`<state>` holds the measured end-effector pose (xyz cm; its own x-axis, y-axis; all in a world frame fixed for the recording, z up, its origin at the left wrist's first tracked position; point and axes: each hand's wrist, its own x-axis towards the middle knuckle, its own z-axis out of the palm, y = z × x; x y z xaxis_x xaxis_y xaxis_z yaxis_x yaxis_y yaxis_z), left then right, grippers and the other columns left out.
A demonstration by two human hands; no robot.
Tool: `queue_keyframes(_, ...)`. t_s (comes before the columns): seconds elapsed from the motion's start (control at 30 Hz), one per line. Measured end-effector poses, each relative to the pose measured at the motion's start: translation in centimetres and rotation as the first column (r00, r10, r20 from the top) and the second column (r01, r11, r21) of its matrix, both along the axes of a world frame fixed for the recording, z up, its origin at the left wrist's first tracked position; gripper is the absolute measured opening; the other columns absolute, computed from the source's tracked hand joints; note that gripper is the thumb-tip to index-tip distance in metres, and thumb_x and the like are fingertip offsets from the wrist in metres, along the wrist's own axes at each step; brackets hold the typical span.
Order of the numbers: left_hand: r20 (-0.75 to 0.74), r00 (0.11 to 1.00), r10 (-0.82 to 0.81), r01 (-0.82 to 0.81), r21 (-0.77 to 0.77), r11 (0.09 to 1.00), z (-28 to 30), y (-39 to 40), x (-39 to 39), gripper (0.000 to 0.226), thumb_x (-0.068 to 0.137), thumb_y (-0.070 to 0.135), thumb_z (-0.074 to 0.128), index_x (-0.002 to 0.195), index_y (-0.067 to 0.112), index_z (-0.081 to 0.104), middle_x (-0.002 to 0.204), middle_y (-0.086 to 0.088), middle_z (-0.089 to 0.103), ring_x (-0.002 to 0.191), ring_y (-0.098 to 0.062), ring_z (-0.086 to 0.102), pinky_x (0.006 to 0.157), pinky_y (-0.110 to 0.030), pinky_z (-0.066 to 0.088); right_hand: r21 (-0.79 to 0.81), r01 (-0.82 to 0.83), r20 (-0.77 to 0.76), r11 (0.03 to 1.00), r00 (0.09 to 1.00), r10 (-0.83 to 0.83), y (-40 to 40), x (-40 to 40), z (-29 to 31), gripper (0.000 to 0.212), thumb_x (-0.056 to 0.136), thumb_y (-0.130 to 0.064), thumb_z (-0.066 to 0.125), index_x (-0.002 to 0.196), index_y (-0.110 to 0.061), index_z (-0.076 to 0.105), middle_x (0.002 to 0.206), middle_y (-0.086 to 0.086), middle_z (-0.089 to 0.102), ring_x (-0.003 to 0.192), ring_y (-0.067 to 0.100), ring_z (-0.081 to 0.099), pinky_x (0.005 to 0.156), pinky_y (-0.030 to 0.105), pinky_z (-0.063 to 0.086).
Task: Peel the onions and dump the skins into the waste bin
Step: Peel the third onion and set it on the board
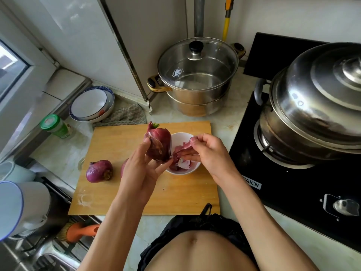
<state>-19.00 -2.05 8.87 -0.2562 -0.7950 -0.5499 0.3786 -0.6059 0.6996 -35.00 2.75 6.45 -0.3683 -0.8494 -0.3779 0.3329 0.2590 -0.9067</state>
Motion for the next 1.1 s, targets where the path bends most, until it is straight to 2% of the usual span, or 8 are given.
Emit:
queue_keyframes(0.2,-0.066,0.995,0.074,-0.067,0.098,0.993,0.6,-0.6,0.1,0.036,0.101,0.027,0.06,0.132,0.007,0.057,0.124,-0.023,0.069,0.101,-0.032,0.076,0.08,-0.043,0.064,-0.06,0.017,-0.031,0.998,0.999,-0.019,-0.1,0.3,-0.2,0.012,0.103,-0.007,0.05,0.105,0.0,0.061,0.087,0.007,0.075,0.077,0.021,0.076,0.071,0.028,0.062)
queue_keyframes(0.3,-0.118,0.987,0.11,-0.096,0.121,0.988,0.6,-0.7,0.0,0.049,0.099,0.028,0.063,0.142,0.005,0.052,0.129,-0.025,0.066,0.101,-0.035,0.075,0.073,-0.041,0.065,-0.087,0.05,-0.101,0.995,0.993,-0.059,-0.2,-0.1,-0.3,0.013,0.104,-0.009,0.049,0.099,-0.005,0.061,0.09,0.009,0.075,0.079,0.022,0.076,0.077,0.035,0.062)
queue_keyframes(0.43,-0.126,0.988,0.094,-0.084,0.084,0.993,0.5,-0.9,0.4,0.039,0.101,0.025,0.06,0.136,0.007,0.055,0.124,-0.023,0.069,0.101,-0.035,0.076,0.083,-0.045,0.064,-0.056,0.087,-0.247,0.995,0.964,-0.098,-0.2,-0.7,-1.1,0.014,0.103,-0.013,0.051,0.094,-0.01,0.061,0.088,0.006,0.074,0.079,0.019,0.075,0.077,0.039,0.062)
queue_keyframes(0.57,-0.143,0.989,-0.024,0.036,0.084,0.996,0.2,-0.7,0.9,0.04,0.097,0.027,0.059,0.134,0.01,0.06,0.128,-0.022,0.068,0.115,-0.042,0.069,0.075,-0.038,0.064,0.035,0.072,-0.598,0.997,0.8,-0.037,-0.2,-0.6,-2.4,0.012,0.101,-0.022,0.055,0.094,-0.016,0.062,0.089,-0.001,0.072,0.084,0.015,0.071,0.075,0.032,0.059)
queue_keyframes(0.67,-0.121,0.987,-0.108,0.12,0.093,0.988,-0.3,-0.7,1.1,0.059,0.087,0.03,0.066,0.14,0.006,0.056,0.137,-0.026,0.062,0.121,-0.045,0.065,0.068,-0.037,0.063,0.048,0.027,-0.716,0.998,0.698,0.016,-0.2,-0.1,-2.1,0.014,0.099,-0.02,0.059,0.093,-0.01,0.066,0.086,-0.001,0.07,0.08,0.015,0.066,0.067,0.022,0.051)
queue_keyframes(0.77,-0.1,0.979,-0.178,0.184,0.053,0.981,-0.6,-0.5,1.1,0.049,0.079,0.03,0.07,0.118,0.004,0.06,0.115,-0.02,0.067,0.091,-0.033,0.074,0.059,-0.035,0.06,0.008,-0.03,-0.761,1.0,0.649,0.026,-0.1,0.0,-2.2,0.018,0.096,-0.022,0.065,0.088,-0.009,0.075,0.079,-0.003,0.073,0.072,0.008,0.066,0.064,0.015,0.047)
queue_keyframes(0.97,-0.039,0.977,-0.211,0.212,0.024,0.977,-0.6,-0.5,1.0,0.046,0.08,0.03,0.064,0.12,0.007,0.061,0.092,-0.009,0.071,0.076,-0.025,0.072,0.057,-0.033,0.057,-0.066,0.025,-0.716,0.998,0.696,-0.064,-0.2,0.3,-1.9,0.01,0.089,-0.02,0.074,0.083,-0.012,0.072,0.074,-0.01,0.069,0.069,0.001,0.064,0.061,0.012,0.047)
queue_keyframes(1.1,0.031,0.978,-0.206,0.205,0.027,0.978,-0.6,-0.4,1.2,0.045,0.079,0.03,0.064,0.118,0.008,0.064,0.089,-0.009,0.069,0.072,-0.023,0.069,0.056,-0.032,0.055,-0.145,-0.04,-0.496,0.989,0.868,-0.038,-0.4,0.9,-0.7,0.016,0.093,-0.028,0.069,0.091,-0.014,0.076,0.08,-0.006,0.074,0.078,0.004,0.07,0.071,0.02,0.055)
